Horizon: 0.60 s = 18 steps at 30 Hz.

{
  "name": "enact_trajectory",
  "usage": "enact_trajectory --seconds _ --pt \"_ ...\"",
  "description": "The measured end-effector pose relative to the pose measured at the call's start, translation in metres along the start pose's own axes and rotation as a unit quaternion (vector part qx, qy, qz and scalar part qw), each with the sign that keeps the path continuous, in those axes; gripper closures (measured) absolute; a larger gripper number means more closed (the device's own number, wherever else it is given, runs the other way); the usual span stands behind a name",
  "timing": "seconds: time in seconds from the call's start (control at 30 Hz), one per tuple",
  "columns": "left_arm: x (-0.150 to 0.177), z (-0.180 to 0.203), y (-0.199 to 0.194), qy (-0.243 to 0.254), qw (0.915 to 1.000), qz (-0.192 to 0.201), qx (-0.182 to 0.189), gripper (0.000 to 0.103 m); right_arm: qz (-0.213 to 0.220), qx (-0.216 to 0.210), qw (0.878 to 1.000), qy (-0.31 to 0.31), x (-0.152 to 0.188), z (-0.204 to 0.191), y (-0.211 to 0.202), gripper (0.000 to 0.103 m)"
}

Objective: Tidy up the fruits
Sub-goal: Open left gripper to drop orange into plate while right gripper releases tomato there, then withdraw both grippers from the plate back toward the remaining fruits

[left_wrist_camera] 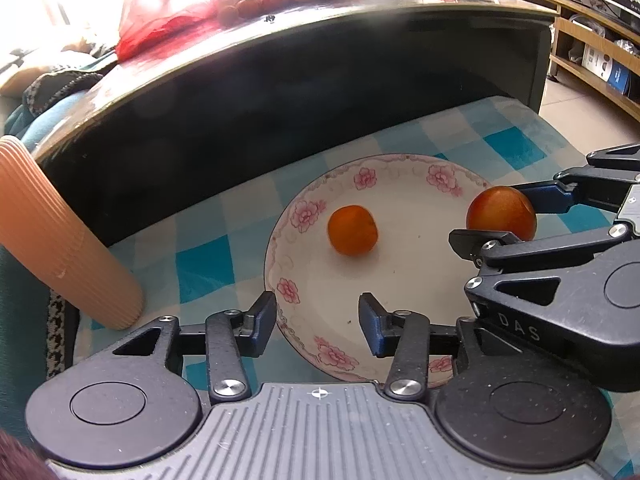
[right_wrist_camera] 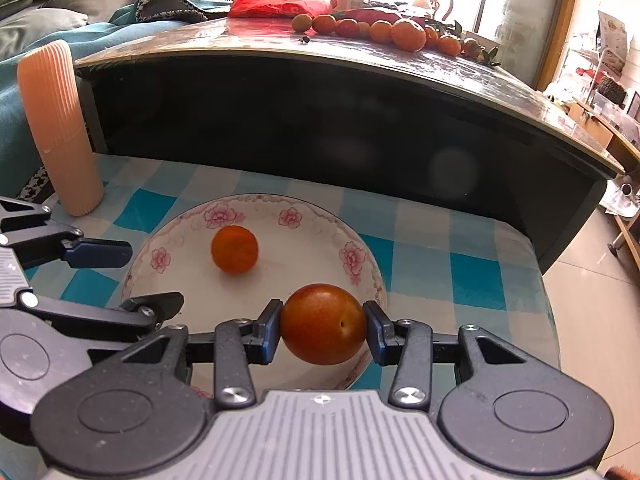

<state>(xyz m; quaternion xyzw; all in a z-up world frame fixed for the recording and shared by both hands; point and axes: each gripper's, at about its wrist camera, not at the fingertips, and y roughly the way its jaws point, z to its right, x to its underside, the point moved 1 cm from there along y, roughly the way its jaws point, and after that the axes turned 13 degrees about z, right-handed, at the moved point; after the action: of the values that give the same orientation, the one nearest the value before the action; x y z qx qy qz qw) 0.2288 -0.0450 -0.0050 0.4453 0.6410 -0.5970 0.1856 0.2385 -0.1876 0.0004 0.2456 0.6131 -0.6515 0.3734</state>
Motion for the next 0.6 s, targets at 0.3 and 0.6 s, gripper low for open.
enact_trajectory --seconds 0.3,0.6 --pt "-0.004 -0.003 -0.009 -0.012 0.9999 0.010 -0.001 0.046 0.023 0.007 1.000 -0.005 -0.008 0.001 -0.012 0.040" --pt "-0.004 -0.003 -0.022 -0.018 0.9997 0.017 -0.001 0.045 0.028 0.007 1.000 -0.003 -0.008 -0.002 -0.025 0.040"
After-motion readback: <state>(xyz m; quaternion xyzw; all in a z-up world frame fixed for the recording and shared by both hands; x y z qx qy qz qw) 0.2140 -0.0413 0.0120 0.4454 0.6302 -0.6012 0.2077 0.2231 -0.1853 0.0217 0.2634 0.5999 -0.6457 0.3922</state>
